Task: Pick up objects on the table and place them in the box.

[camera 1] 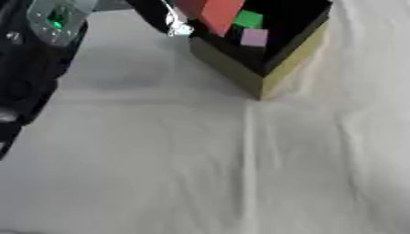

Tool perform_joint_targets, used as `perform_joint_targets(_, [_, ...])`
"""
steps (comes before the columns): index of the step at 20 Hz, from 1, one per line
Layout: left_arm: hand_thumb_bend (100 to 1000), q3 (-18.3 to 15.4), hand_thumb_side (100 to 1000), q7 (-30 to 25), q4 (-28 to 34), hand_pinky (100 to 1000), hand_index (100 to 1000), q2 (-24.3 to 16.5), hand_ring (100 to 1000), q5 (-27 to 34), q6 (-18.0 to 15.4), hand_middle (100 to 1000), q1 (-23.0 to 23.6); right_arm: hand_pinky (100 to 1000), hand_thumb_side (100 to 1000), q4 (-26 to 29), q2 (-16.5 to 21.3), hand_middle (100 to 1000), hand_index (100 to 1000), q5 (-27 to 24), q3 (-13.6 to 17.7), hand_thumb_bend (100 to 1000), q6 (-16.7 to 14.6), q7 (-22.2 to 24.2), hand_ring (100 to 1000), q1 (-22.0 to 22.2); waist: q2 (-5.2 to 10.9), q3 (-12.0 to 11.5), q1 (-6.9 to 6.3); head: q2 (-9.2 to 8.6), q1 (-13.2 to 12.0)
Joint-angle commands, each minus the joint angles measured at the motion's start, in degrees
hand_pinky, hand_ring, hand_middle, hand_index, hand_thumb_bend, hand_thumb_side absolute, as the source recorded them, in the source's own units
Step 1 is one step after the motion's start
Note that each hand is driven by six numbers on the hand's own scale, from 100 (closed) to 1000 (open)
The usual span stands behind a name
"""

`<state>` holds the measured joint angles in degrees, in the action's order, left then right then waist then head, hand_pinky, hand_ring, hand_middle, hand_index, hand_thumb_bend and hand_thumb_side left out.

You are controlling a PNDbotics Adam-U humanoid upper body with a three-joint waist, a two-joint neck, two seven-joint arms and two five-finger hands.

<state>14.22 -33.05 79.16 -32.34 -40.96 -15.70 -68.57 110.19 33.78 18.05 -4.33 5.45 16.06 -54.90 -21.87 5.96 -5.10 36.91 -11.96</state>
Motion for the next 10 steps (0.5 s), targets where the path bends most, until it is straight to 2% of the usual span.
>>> perform_joint_targets(1, [100, -1.68, 307, 2.62, -5.75, 679, 677, 1.91, 649, -4.29, -0.26, 614, -2.98, 850, 568, 0.29, 0.01, 775, 851, -0.21, 0.03, 100, -0.18, 0.37, 829, -1.64, 1.09, 0.75, 0.11, -1.29, -1.20])
perform_joint_targets(7, [100, -3.15, 306, 6.65, -14.21, 678, 675, 4.91, 648, -10.39, -1.69, 613, -6.27, 850, 574, 0.36, -0.95, 775, 851, -0.50, -0.33, 100, -0.40, 0.85, 829, -2.81, 0.41, 3.63, -0.43, -2.72, -3.06])
perform_joint_targets(10, [100, -4.31, 304, 8.50, -17.19, 676, 673, 5.44, 646, -12.92, -1.20, 612, -7.32, 850, 576, 0.47, -1.57, 775, 851, -0.71, -0.61, 100, -0.55, 1.18, 829, -3.54, -0.02, 5.23, -0.76, -3.68, -4.25])
